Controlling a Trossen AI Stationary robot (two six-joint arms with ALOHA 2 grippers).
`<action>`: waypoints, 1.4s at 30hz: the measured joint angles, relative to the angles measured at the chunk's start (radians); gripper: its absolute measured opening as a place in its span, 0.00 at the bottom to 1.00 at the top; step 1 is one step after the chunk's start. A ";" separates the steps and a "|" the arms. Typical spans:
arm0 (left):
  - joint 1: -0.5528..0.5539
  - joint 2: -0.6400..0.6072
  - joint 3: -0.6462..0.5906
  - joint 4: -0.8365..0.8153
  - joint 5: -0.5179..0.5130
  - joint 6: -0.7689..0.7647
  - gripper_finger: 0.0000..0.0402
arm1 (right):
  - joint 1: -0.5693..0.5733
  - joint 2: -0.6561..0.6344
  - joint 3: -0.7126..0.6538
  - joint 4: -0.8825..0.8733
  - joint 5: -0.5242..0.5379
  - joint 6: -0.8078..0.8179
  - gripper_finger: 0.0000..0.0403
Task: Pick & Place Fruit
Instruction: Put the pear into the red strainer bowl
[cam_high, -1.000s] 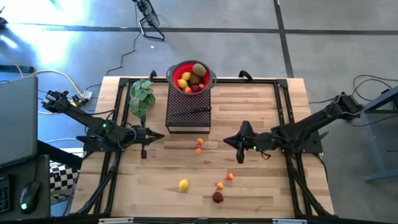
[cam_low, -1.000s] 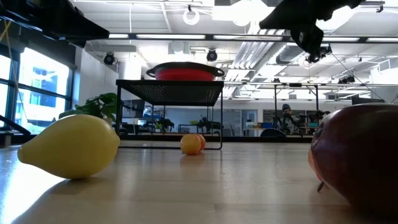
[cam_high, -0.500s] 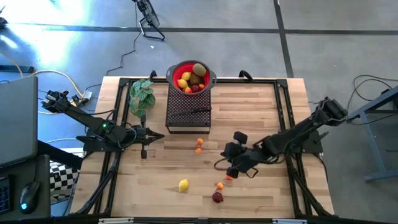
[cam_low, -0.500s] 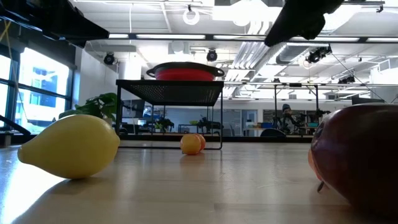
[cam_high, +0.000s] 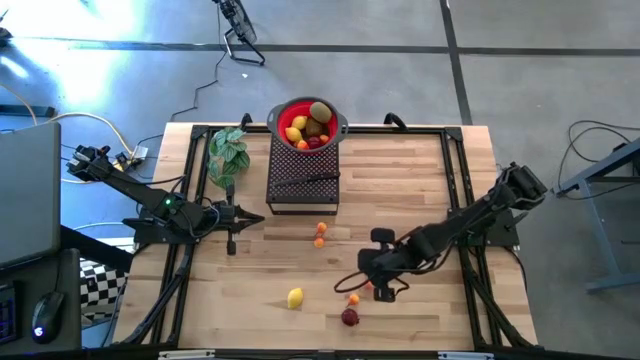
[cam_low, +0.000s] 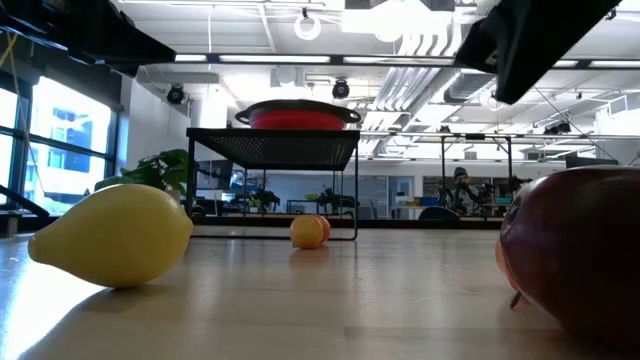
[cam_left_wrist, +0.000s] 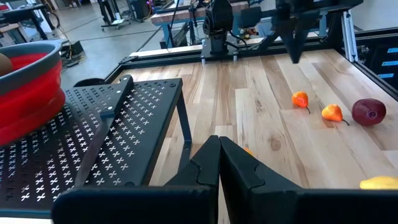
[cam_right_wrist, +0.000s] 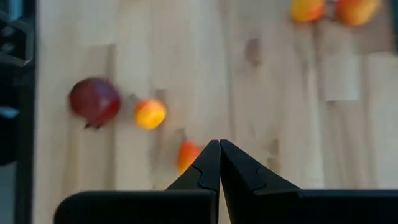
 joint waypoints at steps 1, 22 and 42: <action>0.000 0.000 0.000 0.000 0.000 0.000 0.01 | 0.000 0.000 0.000 0.000 -0.018 -0.011 0.01; 0.000 0.000 0.000 -0.009 0.000 0.000 0.01 | 0.003 0.100 -0.001 0.010 -0.092 -0.022 0.79; 0.000 0.000 0.000 -0.041 0.000 -0.002 0.01 | 0.019 0.200 -0.001 0.026 -0.102 0.021 0.76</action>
